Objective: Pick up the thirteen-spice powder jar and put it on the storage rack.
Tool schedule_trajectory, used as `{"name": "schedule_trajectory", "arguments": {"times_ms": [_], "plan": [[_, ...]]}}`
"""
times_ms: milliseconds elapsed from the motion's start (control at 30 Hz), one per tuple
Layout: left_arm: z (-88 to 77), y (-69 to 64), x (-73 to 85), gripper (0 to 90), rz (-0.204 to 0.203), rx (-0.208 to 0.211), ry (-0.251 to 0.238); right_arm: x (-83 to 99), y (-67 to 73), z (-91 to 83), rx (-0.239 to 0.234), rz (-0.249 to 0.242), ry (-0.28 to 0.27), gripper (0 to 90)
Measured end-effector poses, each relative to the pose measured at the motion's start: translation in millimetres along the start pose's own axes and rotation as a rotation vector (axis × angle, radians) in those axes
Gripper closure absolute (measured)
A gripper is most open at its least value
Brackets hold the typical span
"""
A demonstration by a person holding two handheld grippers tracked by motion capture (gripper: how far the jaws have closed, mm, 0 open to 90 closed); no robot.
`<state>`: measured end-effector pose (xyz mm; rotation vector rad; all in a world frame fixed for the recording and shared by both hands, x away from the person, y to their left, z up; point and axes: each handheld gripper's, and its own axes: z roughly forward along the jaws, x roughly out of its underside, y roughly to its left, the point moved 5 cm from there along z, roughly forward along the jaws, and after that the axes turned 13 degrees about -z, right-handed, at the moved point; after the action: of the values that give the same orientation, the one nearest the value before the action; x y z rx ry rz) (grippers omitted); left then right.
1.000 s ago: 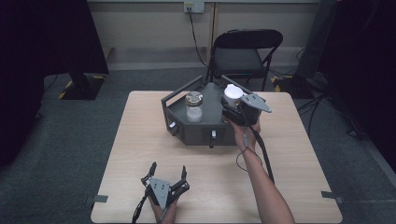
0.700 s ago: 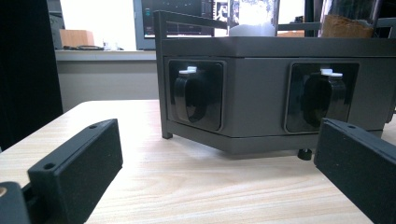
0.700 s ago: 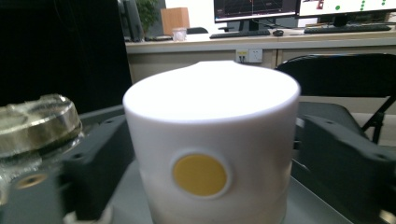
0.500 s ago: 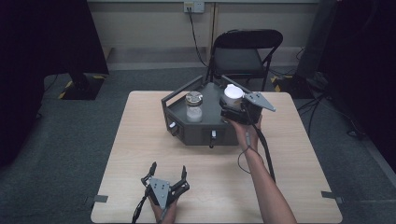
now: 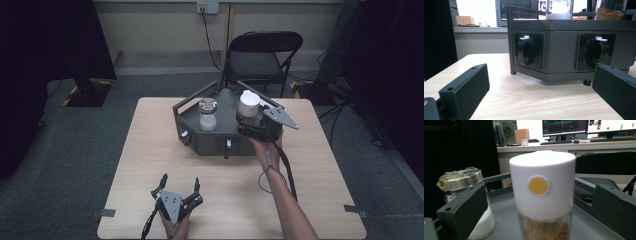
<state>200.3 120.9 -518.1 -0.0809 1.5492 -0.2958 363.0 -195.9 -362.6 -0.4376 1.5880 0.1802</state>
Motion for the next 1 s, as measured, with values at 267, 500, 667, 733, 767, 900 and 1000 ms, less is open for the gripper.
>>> {"name": "schedule_trajectory", "arguments": {"times_ms": [267,500,667,733,767,900,1000], "plan": [[0.0,0.0,0.0,0.5,0.0,0.0,0.0,11.9,-1.7,-15.4,0.016,0.008,-0.006,0.0],[0.0,0.0,0.1,0.5,0.0,0.0,0.0,24.1,1.1,-38.6,0.026,0.007,-0.037,0.0],[0.0,0.0,0.0,0.5,0.001,0.0,0.0,32.0,6.6,-60.2,0.033,-0.018,-0.059,0.0],[0.0,0.0,0.0,0.5,0.001,0.0,0.0,35.1,7.8,-67.1,0.036,-0.017,-0.063,0.0],[0.0,0.0,0.0,0.4,0.001,0.0,0.0,37.1,8.2,-70.9,0.036,-0.015,-0.065,0.0],[0.0,0.0,0.0,0.5,0.001,0.0,0.0,44.4,10.0,-84.2,0.05,-0.019,-0.072,0.0],[0.0,0.0,0.1,0.5,0.0,0.0,0.0,49.4,11.0,-93.1,0.059,-0.021,-0.074,0.0]]}}
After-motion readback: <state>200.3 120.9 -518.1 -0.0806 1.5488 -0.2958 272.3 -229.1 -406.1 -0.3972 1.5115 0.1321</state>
